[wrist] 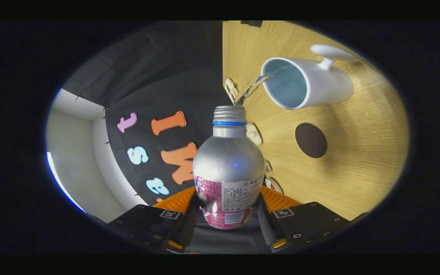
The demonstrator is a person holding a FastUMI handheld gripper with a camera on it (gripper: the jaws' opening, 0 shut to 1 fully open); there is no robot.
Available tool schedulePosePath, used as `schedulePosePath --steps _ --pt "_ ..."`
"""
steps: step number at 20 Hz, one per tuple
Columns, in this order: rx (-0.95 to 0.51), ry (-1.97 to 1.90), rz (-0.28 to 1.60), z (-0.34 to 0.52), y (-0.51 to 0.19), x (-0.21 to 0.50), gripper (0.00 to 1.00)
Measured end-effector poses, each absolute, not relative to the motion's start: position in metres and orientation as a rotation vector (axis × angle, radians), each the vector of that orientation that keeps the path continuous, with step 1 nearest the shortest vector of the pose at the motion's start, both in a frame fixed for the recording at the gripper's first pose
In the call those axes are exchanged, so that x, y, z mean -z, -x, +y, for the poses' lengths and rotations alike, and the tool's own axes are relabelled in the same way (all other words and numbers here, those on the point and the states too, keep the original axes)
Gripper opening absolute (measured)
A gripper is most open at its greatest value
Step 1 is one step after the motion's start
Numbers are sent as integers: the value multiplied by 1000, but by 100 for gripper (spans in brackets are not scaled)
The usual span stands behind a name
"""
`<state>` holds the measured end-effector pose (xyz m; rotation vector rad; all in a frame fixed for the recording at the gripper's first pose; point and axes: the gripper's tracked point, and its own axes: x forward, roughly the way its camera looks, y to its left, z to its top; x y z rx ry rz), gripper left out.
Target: Take the bottle from table, then pour the juice into the cup, finally place the bottle on the coaster
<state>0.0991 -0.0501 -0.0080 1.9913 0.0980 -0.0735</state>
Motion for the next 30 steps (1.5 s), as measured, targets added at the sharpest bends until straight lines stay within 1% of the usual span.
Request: schedulePosePath --steps 30 --pt "105 -2146 67 -70 -104 6 72"
